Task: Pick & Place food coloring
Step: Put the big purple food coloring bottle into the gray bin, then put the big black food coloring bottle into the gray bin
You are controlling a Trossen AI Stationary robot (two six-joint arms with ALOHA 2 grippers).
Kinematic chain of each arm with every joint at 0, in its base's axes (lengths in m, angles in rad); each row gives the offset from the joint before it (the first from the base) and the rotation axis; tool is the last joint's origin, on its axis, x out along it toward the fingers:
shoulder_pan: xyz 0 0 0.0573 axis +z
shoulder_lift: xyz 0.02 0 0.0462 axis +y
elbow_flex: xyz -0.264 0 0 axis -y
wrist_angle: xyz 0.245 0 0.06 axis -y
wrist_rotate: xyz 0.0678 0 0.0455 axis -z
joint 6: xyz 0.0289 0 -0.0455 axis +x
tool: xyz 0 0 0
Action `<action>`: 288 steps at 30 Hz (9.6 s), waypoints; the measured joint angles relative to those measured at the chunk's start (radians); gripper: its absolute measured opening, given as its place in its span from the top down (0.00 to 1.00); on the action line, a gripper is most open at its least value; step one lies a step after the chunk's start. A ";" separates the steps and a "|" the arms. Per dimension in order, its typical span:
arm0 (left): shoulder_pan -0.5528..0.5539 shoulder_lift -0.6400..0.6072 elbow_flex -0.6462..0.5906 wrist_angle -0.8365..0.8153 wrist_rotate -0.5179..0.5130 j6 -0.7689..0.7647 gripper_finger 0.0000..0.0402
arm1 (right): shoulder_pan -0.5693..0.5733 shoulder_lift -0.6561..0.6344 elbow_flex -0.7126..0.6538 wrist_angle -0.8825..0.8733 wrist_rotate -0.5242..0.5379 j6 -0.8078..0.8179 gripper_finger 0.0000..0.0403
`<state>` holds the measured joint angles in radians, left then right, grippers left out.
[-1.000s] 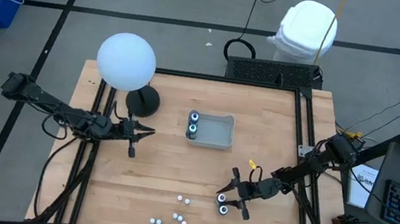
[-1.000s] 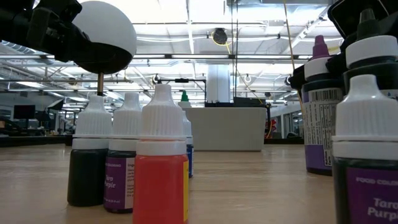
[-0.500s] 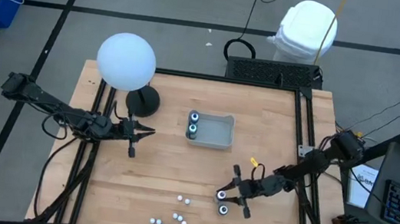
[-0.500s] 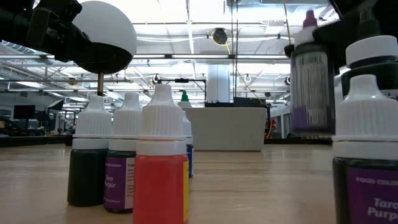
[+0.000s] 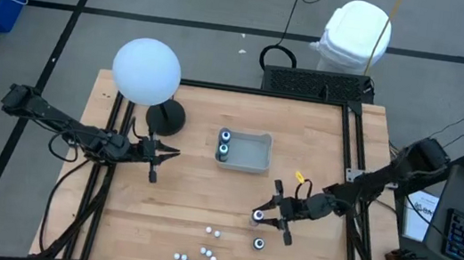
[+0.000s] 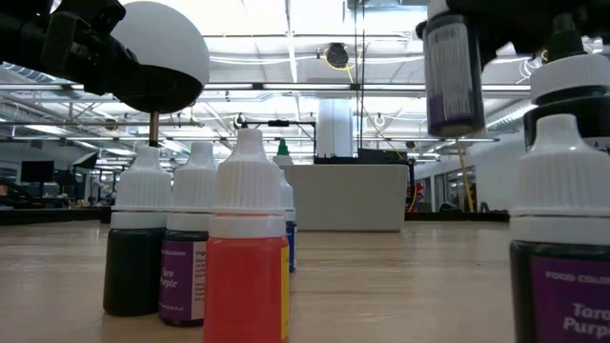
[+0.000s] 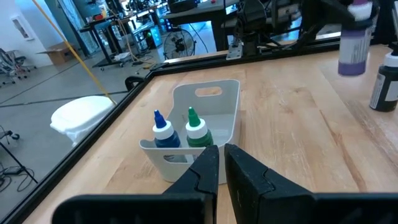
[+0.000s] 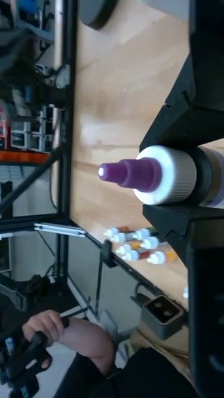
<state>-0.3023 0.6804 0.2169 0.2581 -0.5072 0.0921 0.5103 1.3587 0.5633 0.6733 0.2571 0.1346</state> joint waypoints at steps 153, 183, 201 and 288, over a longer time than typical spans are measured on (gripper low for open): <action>0.000 0.000 0.000 0.008 0.008 0.034 0.91 | -0.649 0.325 0.227 0.068 0.055 -0.024 0.71; 0.000 0.000 0.000 0.008 0.000 0.040 0.91 | -0.661 0.474 0.228 0.187 0.086 -0.016 0.71; 0.000 0.000 0.000 0.007 0.000 0.041 0.91 | -0.660 0.593 0.230 0.306 0.087 0.003 0.71; 0.000 0.000 0.000 0.006 0.001 0.038 0.91 | -0.578 0.245 0.320 -0.096 -0.184 -0.040 1.00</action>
<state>-0.3024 0.6800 0.2169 0.2645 -0.5064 0.1299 -0.0680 1.6036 0.8833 0.5774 0.0731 0.0942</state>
